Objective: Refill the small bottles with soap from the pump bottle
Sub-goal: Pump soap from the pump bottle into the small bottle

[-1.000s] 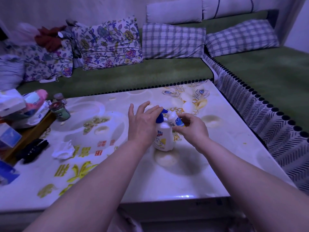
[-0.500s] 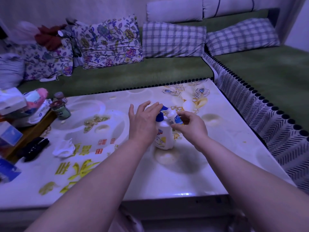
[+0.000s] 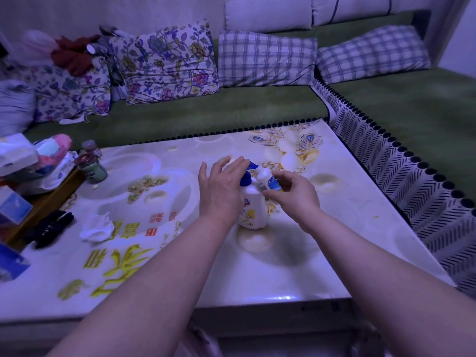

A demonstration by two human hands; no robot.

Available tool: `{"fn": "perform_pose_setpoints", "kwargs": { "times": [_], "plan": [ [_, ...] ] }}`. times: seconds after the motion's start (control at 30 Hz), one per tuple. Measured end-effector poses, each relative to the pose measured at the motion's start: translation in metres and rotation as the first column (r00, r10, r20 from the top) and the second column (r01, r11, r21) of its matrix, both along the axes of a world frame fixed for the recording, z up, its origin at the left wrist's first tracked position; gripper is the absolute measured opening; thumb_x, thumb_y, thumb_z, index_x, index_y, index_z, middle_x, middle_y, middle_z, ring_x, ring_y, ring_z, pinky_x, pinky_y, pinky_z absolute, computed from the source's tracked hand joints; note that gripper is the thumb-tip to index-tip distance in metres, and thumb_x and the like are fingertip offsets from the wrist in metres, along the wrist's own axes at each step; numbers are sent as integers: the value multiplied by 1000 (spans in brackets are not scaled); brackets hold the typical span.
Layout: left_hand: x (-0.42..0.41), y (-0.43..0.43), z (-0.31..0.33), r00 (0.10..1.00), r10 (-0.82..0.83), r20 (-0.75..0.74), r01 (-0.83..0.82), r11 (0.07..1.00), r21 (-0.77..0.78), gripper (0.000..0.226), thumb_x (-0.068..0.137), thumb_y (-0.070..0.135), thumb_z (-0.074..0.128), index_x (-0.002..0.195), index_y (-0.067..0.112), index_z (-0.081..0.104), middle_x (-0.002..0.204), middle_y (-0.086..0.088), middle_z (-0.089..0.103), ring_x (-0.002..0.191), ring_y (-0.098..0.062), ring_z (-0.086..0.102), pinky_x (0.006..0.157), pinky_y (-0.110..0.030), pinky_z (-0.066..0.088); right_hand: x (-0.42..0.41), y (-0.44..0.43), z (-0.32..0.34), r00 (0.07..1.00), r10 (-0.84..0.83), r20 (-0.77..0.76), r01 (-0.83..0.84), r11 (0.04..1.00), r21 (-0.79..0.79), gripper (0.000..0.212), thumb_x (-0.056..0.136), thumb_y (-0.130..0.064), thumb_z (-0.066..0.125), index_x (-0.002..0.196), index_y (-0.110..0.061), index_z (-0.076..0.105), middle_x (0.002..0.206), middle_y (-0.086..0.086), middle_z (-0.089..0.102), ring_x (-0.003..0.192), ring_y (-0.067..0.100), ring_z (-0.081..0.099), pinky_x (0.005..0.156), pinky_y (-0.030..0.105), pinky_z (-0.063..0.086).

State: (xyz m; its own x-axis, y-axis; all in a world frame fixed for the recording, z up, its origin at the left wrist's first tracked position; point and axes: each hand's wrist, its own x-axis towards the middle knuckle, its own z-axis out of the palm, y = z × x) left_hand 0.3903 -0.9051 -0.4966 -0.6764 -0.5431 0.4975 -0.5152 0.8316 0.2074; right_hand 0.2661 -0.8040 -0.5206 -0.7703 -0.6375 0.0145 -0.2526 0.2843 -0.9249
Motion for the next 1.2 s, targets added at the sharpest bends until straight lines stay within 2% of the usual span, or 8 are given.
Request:
{"fn": "perform_pose_setpoints", "kwargs": {
  "times": [0.13,0.33,0.5,0.67,0.87,1.03,1.2],
  "plan": [
    [0,-1,0,1000,2,31,-1,1000,-16,70,73,-10,54,133,25,51,139,12,52,134,-21,38,114,-49,11,-1,0,-2,1000,-7,-13,7,1000,27,45,72,-22,83,114,-27,68,99,-13,67,100,13,65,94,40,52],
    [-1,-5,5,989,-5,150,12,999,-43,68,77,-1,56,137,29,43,143,14,46,139,-17,28,115,-45,5,-5,-2,-3,999,-14,-42,17,998,64,34,71,-26,82,94,-41,62,93,-17,67,93,14,66,91,44,52],
    [-5,-2,10,998,16,62,-16,1000,0,60,74,-2,54,127,27,55,132,11,57,138,-20,31,115,-47,6,-2,0,-5,999,-42,-18,43,998,43,42,71,-27,82,109,-34,67,95,-17,65,100,13,65,95,44,50],
    [-3,2,2,998,16,-53,-16,1000,14,62,72,-7,51,126,23,57,127,10,61,133,-22,40,113,-52,12,1,-1,-8,999,-38,-5,38,999,9,39,68,-30,80,104,-37,67,98,-17,70,98,12,67,93,45,51],
    [-1,3,7,1000,6,17,-6,999,32,65,74,-5,51,132,25,50,136,12,53,137,-18,32,115,-50,7,2,-2,-9,1000,-29,11,29,1000,4,42,67,-30,80,108,-36,68,102,-15,72,99,11,67,93,45,52],
    [0,1,6,998,-11,58,10,1000,30,61,78,1,50,134,27,47,139,15,49,138,-15,29,114,-52,6,4,-4,-10,999,-34,27,35,999,-12,55,56,-42,72,110,-34,69,102,-14,73,99,11,67,92,45,52],
    [1,2,5,1000,-17,17,15,997,78,41,94,23,47,135,28,47,140,17,47,138,-13,30,115,-53,8,1,-3,-8,999,-34,20,34,999,-9,43,69,-28,81,110,-33,68,104,-13,72,101,12,67,94,45,52]
  ]
}}
